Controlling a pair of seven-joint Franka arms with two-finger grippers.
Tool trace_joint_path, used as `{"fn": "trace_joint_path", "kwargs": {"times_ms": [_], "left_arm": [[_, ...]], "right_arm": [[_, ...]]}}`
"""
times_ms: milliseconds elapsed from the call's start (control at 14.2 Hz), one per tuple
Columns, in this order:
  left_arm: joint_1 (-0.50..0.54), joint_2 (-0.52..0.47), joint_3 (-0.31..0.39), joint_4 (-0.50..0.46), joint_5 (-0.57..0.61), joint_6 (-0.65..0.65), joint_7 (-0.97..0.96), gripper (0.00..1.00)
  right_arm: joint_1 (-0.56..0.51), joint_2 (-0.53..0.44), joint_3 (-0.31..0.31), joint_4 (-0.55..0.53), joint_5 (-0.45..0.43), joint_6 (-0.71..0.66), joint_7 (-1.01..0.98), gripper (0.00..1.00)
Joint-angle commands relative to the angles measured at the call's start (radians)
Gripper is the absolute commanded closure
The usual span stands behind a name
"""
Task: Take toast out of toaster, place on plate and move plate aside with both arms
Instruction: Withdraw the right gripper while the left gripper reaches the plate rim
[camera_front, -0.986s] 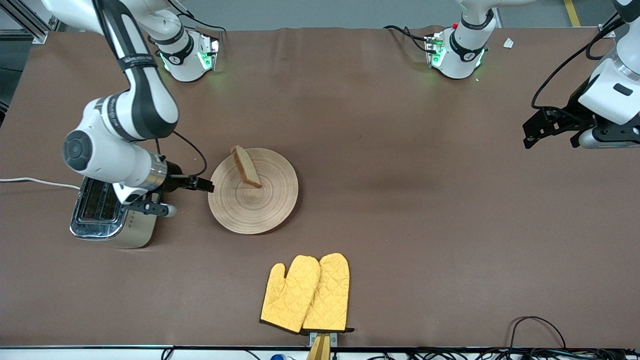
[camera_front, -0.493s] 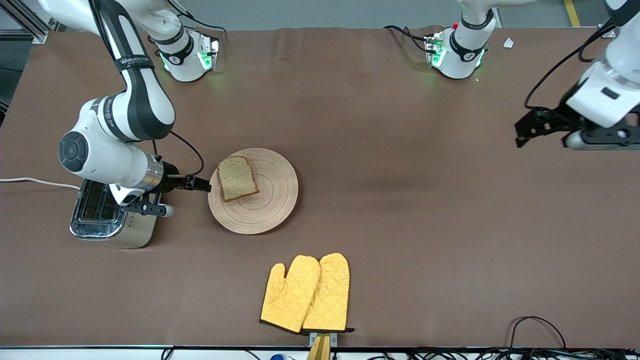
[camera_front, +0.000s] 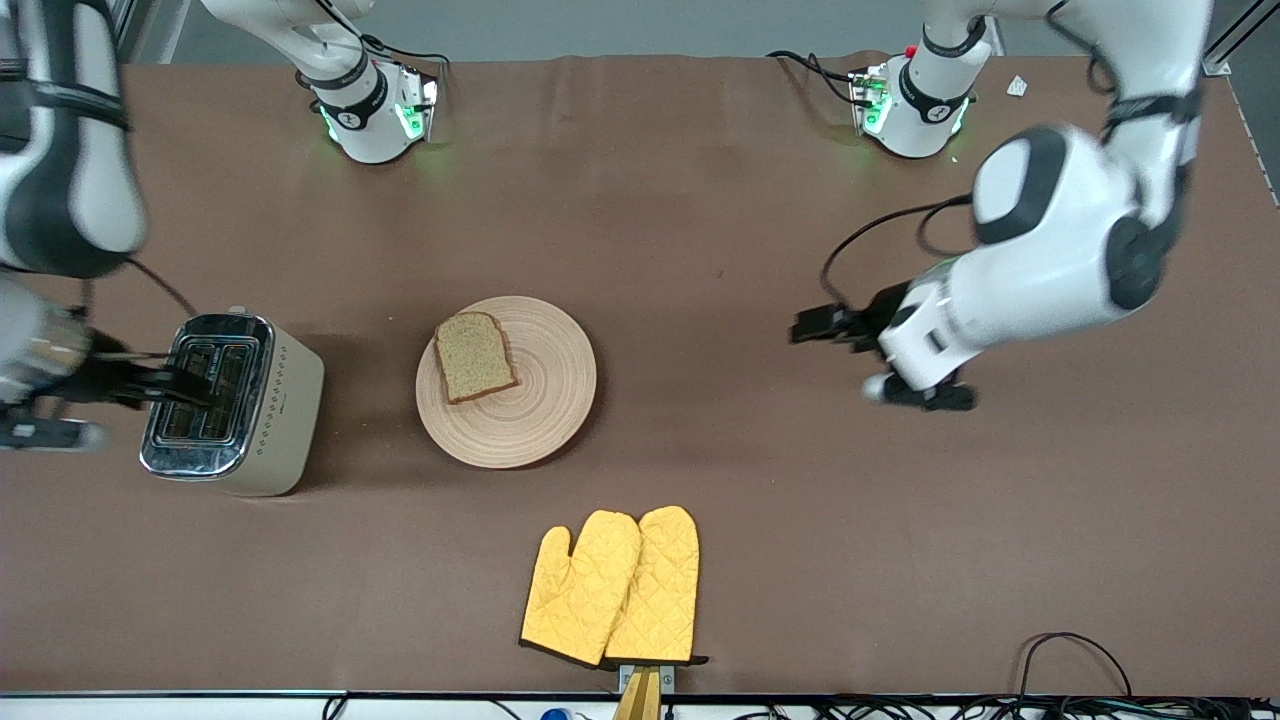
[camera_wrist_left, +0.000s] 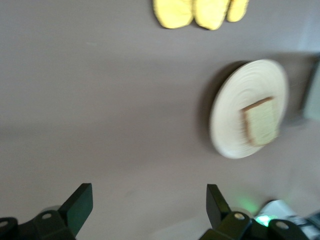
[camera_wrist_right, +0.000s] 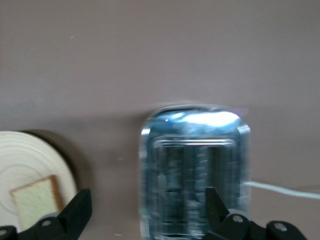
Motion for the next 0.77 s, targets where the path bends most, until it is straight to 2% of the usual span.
{"fn": "trace_joint_path", "kwargs": {"times_ms": [0, 141, 282, 423, 704], "left_arm": [[-0.067, 0.167, 0.001, 0.050, -0.202, 0.127, -0.013, 0.00], [-0.139, 0.291, 0.001, 0.125, -0.290, 0.222, 0.000, 0.00], [-0.214, 0.379, 0.000, 0.182, -0.316, 0.317, 0.001, 0.00], [-0.285, 0.437, -0.002, 0.205, -0.371, 0.418, 0.009, 0.00], [-0.368, 0.523, -0.014, 0.222, -0.429, 0.559, 0.095, 0.00]], "right_arm": [[-0.070, -0.049, 0.020, 0.080, -0.022, -0.151, -0.075, 0.00], [-0.073, -0.072, 0.008, 0.128, -0.047, -0.244, -0.042, 0.00], [-0.066, -0.115, 0.012, 0.139, -0.049, -0.288, 0.063, 0.00], [-0.021, -0.129, 0.024, 0.133, -0.049, -0.314, 0.137, 0.00], [0.082, -0.144, 0.024, 0.131, -0.074, -0.317, 0.142, 0.00]]}}
